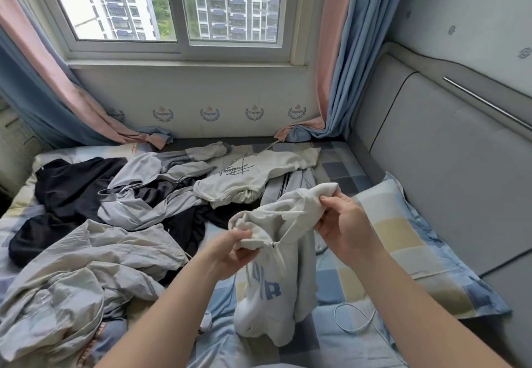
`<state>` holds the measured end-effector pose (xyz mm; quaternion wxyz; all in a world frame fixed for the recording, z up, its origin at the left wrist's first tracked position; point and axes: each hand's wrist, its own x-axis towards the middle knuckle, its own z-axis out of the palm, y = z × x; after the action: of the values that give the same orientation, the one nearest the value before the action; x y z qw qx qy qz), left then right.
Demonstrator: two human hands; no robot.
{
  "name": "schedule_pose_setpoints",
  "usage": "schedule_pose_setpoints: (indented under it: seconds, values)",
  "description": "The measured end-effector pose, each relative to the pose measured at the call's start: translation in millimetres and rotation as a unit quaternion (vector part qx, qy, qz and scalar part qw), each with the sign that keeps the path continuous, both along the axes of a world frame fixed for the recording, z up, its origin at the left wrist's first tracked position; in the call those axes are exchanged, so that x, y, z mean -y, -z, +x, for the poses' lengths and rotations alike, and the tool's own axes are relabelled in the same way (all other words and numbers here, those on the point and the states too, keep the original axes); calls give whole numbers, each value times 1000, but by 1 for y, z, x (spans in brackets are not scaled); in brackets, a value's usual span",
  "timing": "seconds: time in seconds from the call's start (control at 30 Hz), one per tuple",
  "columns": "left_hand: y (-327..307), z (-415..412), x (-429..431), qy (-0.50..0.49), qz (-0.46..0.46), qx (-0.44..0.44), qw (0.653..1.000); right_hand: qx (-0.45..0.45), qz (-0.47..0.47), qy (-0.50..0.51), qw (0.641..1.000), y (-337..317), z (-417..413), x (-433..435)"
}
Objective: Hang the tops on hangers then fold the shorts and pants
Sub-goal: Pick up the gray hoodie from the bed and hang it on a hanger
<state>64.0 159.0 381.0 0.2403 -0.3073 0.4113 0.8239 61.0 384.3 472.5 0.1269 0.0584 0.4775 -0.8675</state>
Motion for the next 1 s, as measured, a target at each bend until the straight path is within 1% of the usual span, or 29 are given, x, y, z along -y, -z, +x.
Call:
schedule_pose_setpoints:
  seconds: [0.07,0.13,0.17,0.2,0.23,0.27,0.3,0.33,0.37,0.4,0.43,0.47,0.53,0.6,0.63,0.67,0.7,0.73,0.8,0.87,0.9,0.93,1.0]
  values:
    - [-6,-6,0,-71,80,-27,994,48,-11,72,996,16,1,-7]
    - [-18,-7,4,-76,130,-53,987,131,-13,157,979,35,3,-15]
    - [-22,-7,5,-63,138,-61,987,173,18,180,968,45,6,-19]
    - [-27,-5,6,-45,138,-65,987,209,78,185,957,55,10,-21]
    - [-30,-3,6,-25,131,-66,989,228,172,172,943,65,16,-22]
    - [-32,-1,6,-6,120,-68,991,221,293,162,916,75,21,-22]
    - [-34,1,6,11,106,-70,992,175,413,161,879,80,26,-20]
    - [-35,2,9,25,94,-75,992,96,497,164,847,79,30,-14]
    - [-37,3,13,38,84,-83,992,13,529,156,834,76,33,-4]
    - [-39,3,19,49,77,-92,991,-46,531,127,837,71,35,8]
    - [-41,4,27,62,72,-102,990,-74,536,76,838,67,34,23]
    - [-43,5,35,75,70,-112,988,-70,557,16,827,66,33,39]
    - [-47,8,53,100,79,-128,984,-3,621,-82,779,68,32,71]
    - [-51,9,74,125,95,-137,978,65,677,-139,720,76,36,100]
    - [-52,10,85,135,100,-142,976,86,689,-151,703,80,39,113]
    - [-52,11,97,141,99,-146,974,103,691,-149,700,85,44,124]
    - [-51,11,108,146,94,-148,974,120,679,-134,711,89,49,132]
    - [-51,12,120,151,88,-148,973,137,655,-107,735,94,57,138]
    - [-47,14,140,158,84,-146,973,166,599,-17,783,102,77,144]
    - [-43,19,154,158,94,-132,974,194,551,92,806,109,107,142]
    - [-41,22,157,163,97,-125,974,216,525,143,811,113,126,140]
    - [-40,26,158,175,97,-122,972,243,505,187,807,116,147,137]
    - [-40,38,153,216,91,-120,965,305,487,251,779,127,192,135]
